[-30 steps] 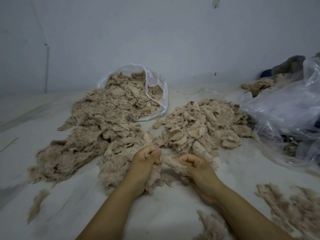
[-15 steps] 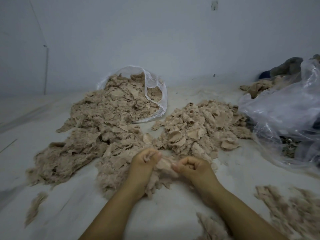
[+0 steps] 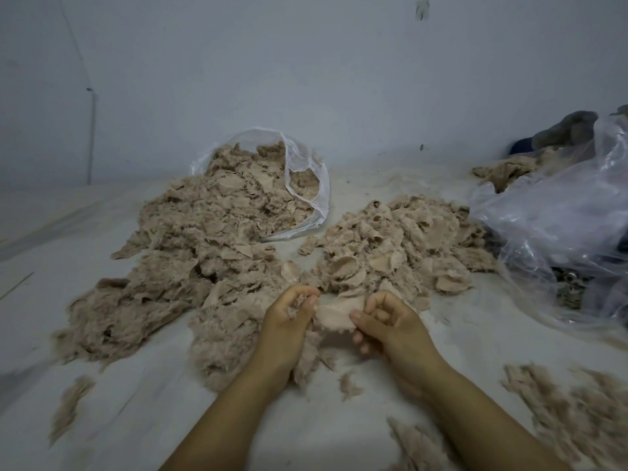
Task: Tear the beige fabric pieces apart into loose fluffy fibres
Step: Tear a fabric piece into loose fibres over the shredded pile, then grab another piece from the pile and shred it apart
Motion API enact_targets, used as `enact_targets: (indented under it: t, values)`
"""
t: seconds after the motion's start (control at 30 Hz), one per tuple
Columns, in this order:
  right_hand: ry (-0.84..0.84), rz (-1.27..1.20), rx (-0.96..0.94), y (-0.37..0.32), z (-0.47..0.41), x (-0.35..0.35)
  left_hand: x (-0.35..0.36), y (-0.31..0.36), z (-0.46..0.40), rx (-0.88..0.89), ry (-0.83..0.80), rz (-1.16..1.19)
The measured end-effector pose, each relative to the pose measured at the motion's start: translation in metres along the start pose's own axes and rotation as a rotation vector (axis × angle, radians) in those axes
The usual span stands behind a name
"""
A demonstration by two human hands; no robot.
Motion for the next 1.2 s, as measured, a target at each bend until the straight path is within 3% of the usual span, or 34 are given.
enact_targets:
  t: [0.1,0.2,0.27,0.53,0.73,0.93,1.0,1.1,1.2]
  values:
    - [-0.021,0.03,-0.045,0.001,0.001,0.0,-0.001,-0.002,-0.002,-0.002,0.014,-0.023]
    - [0.11,0.112,-0.112,-0.001,-0.003,0.0,-0.001,-0.004,-0.003,-0.006,-0.008,-0.024]
    - [0.175,-0.015,-0.139,-0.005,-0.008,-0.004,-0.002,-0.005,-0.005,-0.006,-0.003,-0.004]
    - [-0.226,0.175,0.085,0.006,0.005,0.017,0.0,-0.009,-0.004,-0.104,-0.047,0.213]
    - [-0.15,0.234,0.057,0.011,0.002,0.015,0.006,-0.008,0.0,0.045,-0.041,0.013]
    - [0.145,0.209,-0.134,0.006,-0.002,0.005,0.001,-0.002,-0.001,0.089,0.041,-0.119]
    - [0.217,0.247,-0.22,0.004,-0.003,0.002,-0.001,-0.001,-0.001,-0.049,0.003,0.025]
    - [0.217,0.599,-0.465,0.005,0.0,0.004,0.001,0.0,0.001,-0.291,-0.174,0.25]
    - [0.128,0.687,-0.62,0.007,0.002,0.008,-0.001,-0.005,0.0,-0.309,-0.138,0.194]
Point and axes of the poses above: each hand's wrist, its own z-axis away from the middle knuckle, its own x-axis out of the palm, y = z × x, the point moved 1 cm from there along -z, towards the middle knuckle, and after that the axes turned 10 degrees about z, right-handed, at the moved point
